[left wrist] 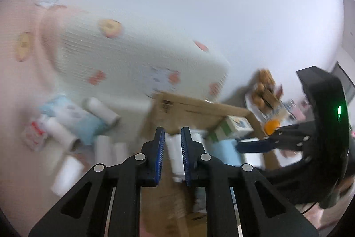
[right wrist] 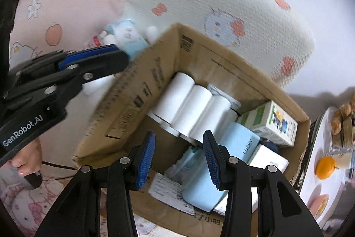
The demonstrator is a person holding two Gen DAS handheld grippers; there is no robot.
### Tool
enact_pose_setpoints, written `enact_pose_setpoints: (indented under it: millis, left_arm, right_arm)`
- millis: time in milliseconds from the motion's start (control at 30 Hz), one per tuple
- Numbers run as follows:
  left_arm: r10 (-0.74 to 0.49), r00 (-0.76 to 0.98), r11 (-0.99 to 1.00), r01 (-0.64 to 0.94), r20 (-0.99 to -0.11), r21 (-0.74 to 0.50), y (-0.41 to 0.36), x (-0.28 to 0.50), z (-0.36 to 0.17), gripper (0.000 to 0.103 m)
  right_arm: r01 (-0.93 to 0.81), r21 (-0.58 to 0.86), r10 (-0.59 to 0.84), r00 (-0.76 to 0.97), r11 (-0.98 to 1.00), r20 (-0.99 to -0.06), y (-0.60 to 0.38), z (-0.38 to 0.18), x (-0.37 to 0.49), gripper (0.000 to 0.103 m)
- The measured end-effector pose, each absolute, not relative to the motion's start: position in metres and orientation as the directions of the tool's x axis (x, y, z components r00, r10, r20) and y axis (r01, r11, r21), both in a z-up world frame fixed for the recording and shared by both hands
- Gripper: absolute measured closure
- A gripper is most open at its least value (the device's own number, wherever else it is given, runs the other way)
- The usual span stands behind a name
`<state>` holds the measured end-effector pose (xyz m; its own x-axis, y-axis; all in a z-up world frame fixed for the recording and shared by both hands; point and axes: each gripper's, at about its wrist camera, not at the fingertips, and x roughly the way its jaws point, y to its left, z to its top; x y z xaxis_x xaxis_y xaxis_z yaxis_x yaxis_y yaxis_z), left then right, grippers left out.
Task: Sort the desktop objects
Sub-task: 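Withdraw the open left tool from the box back toward the tubes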
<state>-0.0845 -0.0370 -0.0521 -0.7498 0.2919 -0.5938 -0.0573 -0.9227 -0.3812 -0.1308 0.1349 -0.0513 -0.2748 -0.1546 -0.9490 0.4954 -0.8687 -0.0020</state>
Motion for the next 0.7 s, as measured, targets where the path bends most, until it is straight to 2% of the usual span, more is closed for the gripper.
enact_pose_setpoints:
  millis: [267, 467, 700]
  left_arm:
    - [0.093, -0.849, -0.899, 0.152, -0.520, -0.410, -0.135, -0.030, -0.048, 0.086]
    - [0.022, -0.867, -0.861, 0.237, -0.498, -0.450, -0.180, -0.013, -0.050, 0.086]
    - [0.019, -0.823, -0.839, 0.296, -0.567, -0.457, -0.201, -0.022, -0.095, 0.086]
  right_arm:
    - [0.580, -0.029, -0.201, -0.329, -0.814, -0.923, 0.086, -0.019, -0.117, 0.062]
    - [0.649, -0.043, -0.260, -0.363, -0.759, -0.895, 0.035, 0.008, -0.118, 0.062]
    - [0.683, 0.011, -0.302, -0.309, -0.731, -0.902, -0.013, 0.000, -0.129, 0.062]
